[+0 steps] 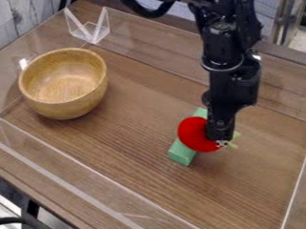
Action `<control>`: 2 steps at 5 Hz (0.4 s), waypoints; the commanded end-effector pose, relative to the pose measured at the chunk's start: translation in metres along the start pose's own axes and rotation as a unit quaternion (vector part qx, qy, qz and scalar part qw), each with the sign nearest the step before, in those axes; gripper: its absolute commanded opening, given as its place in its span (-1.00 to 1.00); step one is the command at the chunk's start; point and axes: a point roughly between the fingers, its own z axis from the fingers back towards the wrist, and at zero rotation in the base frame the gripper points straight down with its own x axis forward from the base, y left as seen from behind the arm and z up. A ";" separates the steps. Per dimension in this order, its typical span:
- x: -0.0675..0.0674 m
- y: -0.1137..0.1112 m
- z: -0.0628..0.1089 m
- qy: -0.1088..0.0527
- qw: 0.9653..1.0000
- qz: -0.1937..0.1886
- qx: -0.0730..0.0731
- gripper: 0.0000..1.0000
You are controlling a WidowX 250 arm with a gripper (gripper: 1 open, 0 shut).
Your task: Move the red object to the right
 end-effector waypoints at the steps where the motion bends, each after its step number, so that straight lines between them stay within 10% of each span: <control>1: 0.006 0.012 0.003 -0.018 1.000 0.004 0.021 1.00; 2: 0.004 0.022 0.006 -0.021 0.999 0.033 0.024 1.00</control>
